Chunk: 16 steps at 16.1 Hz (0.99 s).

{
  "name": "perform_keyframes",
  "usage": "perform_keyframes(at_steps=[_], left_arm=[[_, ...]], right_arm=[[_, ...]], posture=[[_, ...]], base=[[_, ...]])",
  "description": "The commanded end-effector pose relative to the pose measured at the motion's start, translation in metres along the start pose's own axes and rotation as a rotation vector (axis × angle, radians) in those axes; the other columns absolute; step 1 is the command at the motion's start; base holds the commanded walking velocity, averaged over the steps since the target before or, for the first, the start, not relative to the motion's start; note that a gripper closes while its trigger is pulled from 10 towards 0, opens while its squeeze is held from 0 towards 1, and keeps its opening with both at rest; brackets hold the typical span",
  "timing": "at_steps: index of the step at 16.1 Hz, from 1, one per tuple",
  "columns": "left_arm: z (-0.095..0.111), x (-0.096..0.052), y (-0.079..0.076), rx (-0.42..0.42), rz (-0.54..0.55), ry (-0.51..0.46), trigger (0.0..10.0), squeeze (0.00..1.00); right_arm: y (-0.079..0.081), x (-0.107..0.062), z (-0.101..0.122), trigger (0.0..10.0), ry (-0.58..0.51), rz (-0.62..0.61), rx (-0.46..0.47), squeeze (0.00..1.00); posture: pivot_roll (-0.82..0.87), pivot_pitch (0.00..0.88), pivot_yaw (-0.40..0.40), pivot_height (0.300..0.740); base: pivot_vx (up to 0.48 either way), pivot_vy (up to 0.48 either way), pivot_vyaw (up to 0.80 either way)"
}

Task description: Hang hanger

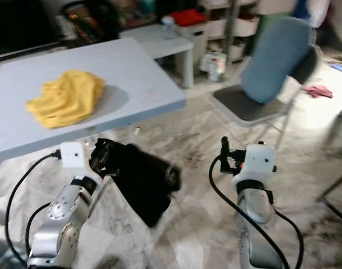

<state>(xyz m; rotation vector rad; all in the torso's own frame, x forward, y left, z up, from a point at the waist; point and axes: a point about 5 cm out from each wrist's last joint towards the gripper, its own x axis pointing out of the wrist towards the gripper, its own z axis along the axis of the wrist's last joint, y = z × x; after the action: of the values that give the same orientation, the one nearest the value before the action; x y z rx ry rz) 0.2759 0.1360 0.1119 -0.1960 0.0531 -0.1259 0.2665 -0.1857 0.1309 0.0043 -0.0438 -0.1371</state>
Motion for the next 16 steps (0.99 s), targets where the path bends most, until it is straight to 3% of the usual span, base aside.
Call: perform_keyframes(at_steps=[1,3,6,16], left_arm=[[0.0064,0.0,0.0037,-0.005,0.018,-0.014,10.0,0.0],[0.0018,0.0008,0.0035,-0.041,0.037,0.043,10.0,0.0],[0.005,0.0032,0.0049,-0.037,0.01,0.024,10.0,0.0],[0.006,0.0055,0.0058,-0.012,-0.005,0.031,10.0,0.0]], right_arm=[[0.0045,0.0006,0.002,10.0,-0.003,0.022,0.008,0.0],[0.004,0.0009,0.0014,10.0,0.004,0.022,0.007,0.0],[0.0041,0.0011,0.0016,10.0,0.005,0.023,0.007,0.0],[0.0057,0.003,0.0037,10.0,-0.006,0.036,0.005,0.0]], posture=[[-0.1,0.0,0.062,0.74],[-0.1,0.0,0.062,0.74],[-0.11,0.0,0.064,0.74],[-0.11,0.0,0.061,0.74]], base=[[0.0,0.0,0.0],[0.0,0.0,-0.68],[0.0,0.296,-0.8],[0.0,0.468,-0.8]])
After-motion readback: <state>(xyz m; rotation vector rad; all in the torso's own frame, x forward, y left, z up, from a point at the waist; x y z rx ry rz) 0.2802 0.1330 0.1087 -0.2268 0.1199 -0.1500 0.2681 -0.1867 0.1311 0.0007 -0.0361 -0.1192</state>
